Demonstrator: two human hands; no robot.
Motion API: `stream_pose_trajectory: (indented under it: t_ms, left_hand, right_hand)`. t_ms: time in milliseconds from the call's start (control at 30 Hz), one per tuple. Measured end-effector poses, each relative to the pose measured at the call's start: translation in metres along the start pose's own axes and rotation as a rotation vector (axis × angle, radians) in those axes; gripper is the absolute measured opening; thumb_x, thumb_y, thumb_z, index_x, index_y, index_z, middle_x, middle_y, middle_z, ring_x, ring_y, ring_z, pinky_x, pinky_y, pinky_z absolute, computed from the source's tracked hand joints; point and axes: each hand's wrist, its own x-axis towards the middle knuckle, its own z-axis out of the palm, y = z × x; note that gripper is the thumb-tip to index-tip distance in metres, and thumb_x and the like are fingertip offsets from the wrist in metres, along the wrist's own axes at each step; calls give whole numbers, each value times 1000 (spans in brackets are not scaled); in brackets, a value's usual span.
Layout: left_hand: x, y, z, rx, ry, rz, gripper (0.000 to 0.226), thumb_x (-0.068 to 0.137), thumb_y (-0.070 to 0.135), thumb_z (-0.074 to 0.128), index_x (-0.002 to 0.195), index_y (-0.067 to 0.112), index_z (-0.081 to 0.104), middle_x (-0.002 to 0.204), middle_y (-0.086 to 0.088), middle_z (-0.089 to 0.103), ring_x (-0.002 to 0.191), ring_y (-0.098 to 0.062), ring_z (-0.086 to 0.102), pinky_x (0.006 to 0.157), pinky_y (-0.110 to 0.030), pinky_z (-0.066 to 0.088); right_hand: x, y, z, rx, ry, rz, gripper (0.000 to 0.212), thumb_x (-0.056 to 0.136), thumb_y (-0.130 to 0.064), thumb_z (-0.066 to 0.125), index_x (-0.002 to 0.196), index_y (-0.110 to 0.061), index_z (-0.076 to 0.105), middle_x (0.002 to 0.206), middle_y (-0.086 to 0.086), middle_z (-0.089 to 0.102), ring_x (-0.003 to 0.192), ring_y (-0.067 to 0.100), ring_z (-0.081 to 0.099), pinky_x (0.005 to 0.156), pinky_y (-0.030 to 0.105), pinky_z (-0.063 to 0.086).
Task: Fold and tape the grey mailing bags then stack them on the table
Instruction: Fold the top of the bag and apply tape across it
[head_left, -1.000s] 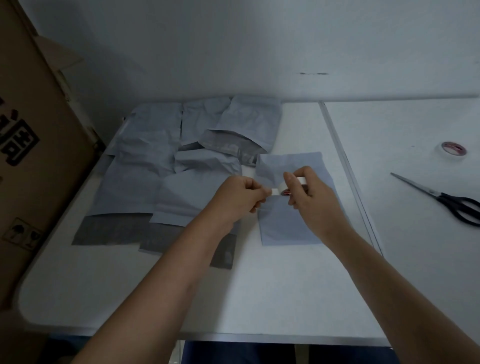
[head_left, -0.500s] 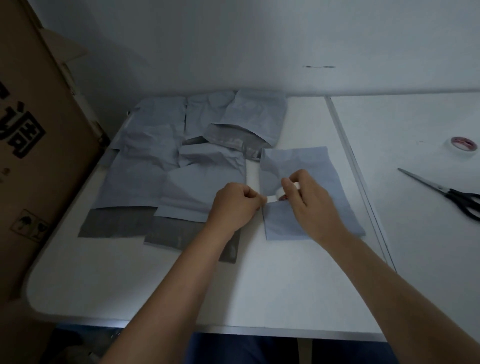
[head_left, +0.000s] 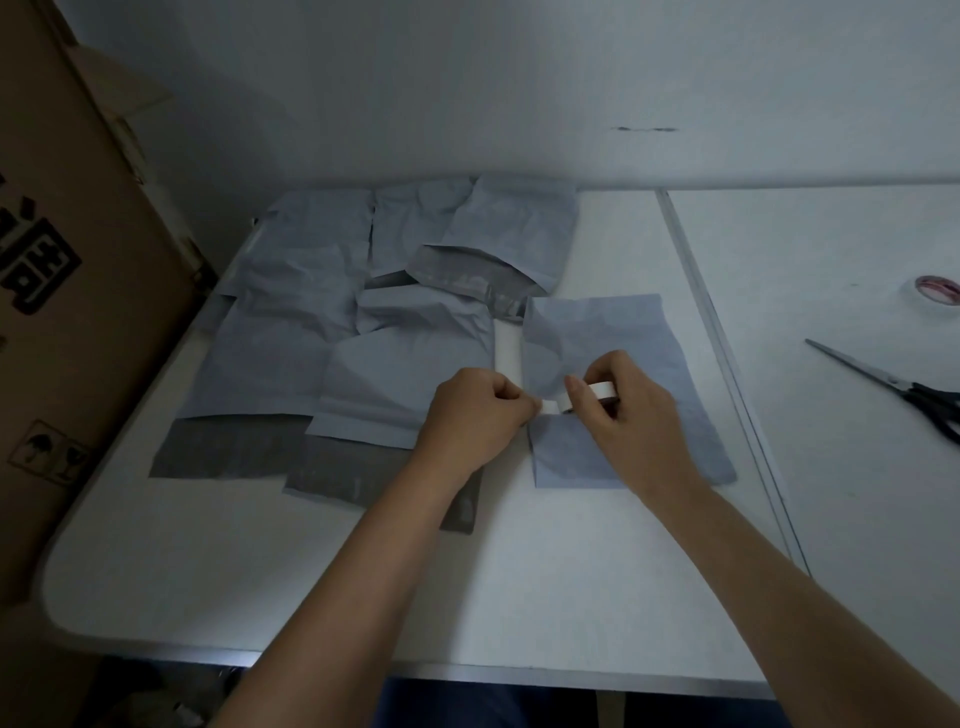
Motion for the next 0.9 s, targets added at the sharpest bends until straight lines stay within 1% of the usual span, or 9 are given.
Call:
stream_pose_trajectory:
  t_ms: [67,133,200,300,400,500,667,833,900]
  left_hand:
    - [-1,0,2,50,1,12,26,85,32,68,76,8,69,70,-4,67,58,-11,55,59,-24,44]
    - [-1,-2,4,86,9,15,26,85,31,66,76,7,68,71,-4,67,62,-13,57,58,-24,43]
    - [-1,-3,6,112,20,16,25,86,32,65,75,10,68,70,-1,66,64,-12,59,55,-22,42]
    - [0,-4,8,128,45,21,22,86,32,64,74,14,67,70,3,65,66,-9,59,52,-19,38]
    - [0,-5,9,148,69,32,21,86,33,64,75,15,66,71,4,65,68,-9,59,53,-18,38]
    - [0,-6,9,161,77,45,21,87,32,63,75,14,66,72,4,65,70,-11,60,56,-21,39]
    - [-1,-5,10,197,79,63,19,88,31,63,75,17,63,72,6,61,66,-7,55,51,-15,34]
    - [-1,-5,9,214,76,75,17,88,29,62,77,16,64,77,4,64,73,-11,58,52,-15,35]
    - [-1,-5,9,220,71,78,16,88,28,62,79,15,65,78,4,63,74,-12,58,53,-17,36]
  right_hand:
    - [0,0,0,-3,-1,9,36,83,-46,60,82,-12,50,69,-2,56,61,8,54,55,13,39]
    - [0,-1,1,11,-4,24,35,82,-43,65,81,-11,50,66,-3,54,59,8,52,54,12,38]
    - [0,-1,1,28,-6,32,35,81,-41,69,81,-12,49,63,-4,51,57,8,50,53,11,37]
    - [-1,-1,1,43,-5,39,37,79,-43,69,83,-14,48,61,-8,47,58,6,49,52,13,37]
    - [-1,-1,1,52,-12,45,36,79,-42,70,85,-15,47,62,-7,49,59,6,50,52,13,38]
    - [-1,-1,2,67,-21,49,38,79,-41,72,87,-14,46,66,-2,50,59,9,50,51,13,39]
    - [-1,0,3,70,-19,28,40,78,-41,72,87,-16,43,68,-4,47,59,8,49,52,12,39]
    - [-1,0,3,65,-6,14,42,76,-42,73,89,-16,42,71,-2,49,58,13,50,51,15,40]
    - [-1,-1,3,70,2,18,43,76,-40,75,90,-16,42,72,-2,49,58,13,52,51,17,42]
